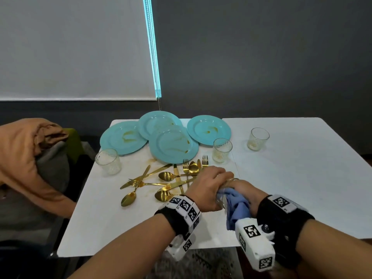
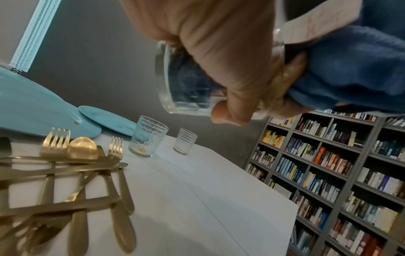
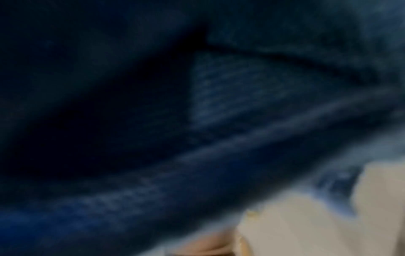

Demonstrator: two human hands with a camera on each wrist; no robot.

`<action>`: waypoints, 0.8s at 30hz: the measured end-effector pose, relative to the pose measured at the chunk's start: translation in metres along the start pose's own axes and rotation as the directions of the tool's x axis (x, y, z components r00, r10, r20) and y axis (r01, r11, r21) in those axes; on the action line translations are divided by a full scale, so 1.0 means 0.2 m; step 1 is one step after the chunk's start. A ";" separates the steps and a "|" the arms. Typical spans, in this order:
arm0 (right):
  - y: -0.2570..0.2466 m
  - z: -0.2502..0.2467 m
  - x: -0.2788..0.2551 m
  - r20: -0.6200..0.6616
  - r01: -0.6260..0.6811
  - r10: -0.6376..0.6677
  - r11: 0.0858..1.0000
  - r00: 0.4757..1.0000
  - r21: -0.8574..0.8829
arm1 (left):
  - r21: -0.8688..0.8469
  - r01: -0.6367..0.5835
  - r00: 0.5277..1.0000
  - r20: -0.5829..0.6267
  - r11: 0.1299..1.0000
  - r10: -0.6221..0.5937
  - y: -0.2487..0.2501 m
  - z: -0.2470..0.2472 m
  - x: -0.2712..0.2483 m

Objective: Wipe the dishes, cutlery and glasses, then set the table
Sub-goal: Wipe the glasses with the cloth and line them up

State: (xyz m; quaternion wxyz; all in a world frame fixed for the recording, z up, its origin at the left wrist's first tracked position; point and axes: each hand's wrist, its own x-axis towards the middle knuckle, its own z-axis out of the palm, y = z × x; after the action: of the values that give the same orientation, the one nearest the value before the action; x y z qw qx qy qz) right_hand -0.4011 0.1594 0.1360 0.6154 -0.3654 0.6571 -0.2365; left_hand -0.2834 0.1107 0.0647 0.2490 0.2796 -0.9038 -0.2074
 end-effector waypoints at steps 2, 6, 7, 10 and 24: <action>-0.04 -0.01 -0.03 0.002 0.183 -0.183 0.979 0.983 -0.095 | -0.078 0.075 0.996 -0.036 0.994 -0.078 -0.01 -0.02 0.02; -0.10 -0.16 -0.05 -0.183 0.158 -0.169 0.985 0.969 -0.074 | -0.255 0.391 0.909 -0.042 0.884 -0.414 -0.10 -0.07 -0.01; -0.10 -0.19 -0.06 -0.217 0.178 -0.230 0.955 0.949 -0.237 | -0.282 0.434 0.889 -0.022 0.856 -0.458 -0.12 -0.09 -0.02; -0.12 -0.20 -0.07 -0.150 0.339 -0.423 0.855 0.894 -0.393 | -0.383 0.468 0.874 0.064 0.797 -0.482 -0.11 -0.10 -0.04; -0.07 0.02 0.07 0.011 0.073 -0.076 0.898 0.997 -0.434 | -0.108 0.147 0.984 -0.089 0.983 -0.157 -0.07 0.04 -0.02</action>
State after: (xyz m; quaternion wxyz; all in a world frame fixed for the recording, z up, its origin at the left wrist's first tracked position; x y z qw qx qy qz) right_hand -0.3937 0.1402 0.1368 0.5070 -0.5175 0.6807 -0.1087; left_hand -0.2790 0.1051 0.0506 0.2898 0.3446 -0.8550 -0.2573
